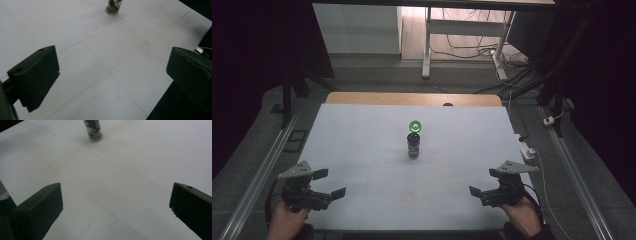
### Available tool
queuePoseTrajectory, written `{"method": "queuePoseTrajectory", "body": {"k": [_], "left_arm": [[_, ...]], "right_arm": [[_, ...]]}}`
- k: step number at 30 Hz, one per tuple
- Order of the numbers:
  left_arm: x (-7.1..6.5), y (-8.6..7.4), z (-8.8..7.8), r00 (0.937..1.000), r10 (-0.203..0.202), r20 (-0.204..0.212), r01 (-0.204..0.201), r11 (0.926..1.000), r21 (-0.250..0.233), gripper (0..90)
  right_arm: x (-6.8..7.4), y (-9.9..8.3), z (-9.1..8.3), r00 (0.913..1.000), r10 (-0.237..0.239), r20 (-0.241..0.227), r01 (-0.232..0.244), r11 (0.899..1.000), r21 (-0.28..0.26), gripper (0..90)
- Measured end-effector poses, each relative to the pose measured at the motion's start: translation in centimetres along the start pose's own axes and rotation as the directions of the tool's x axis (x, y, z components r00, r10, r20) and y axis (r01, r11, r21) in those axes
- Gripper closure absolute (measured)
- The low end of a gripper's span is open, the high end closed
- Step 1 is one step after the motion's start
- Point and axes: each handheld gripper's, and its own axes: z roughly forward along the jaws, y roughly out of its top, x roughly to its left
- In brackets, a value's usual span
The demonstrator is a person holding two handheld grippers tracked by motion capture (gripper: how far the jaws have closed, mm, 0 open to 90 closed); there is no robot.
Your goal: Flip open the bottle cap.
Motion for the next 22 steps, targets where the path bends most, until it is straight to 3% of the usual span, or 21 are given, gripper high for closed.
{"method": "queuePoseTrajectory", "body": {"k": [12,17,22], "left_arm": [[0.2,-2.1,-1.5,0.9974,-0.033,-0.065,0.034,0.9993,0.016,0.0],[0.2,-2.9,-1.7,0.9933,-0.035,-0.11,0.043,0.9969,0.066,0.0],[0.3,-3.0,-1.9,0.9916,-0.047,-0.121,0.054,0.9966,0.062,0.0]], "right_arm": [[-0.7,-2.1,-2.0,0.9954,0.037,0.088,-0.041,0.998,0.047,0.0],[-0.8,-2.4,-2.5,0.9936,0.056,0.098,-0.061,0.997,0.053,0.0],[-0.8,-2.6,-2.7,0.9933,0.057,0.101,-0.064,0.996,0.064,0.0]]}}
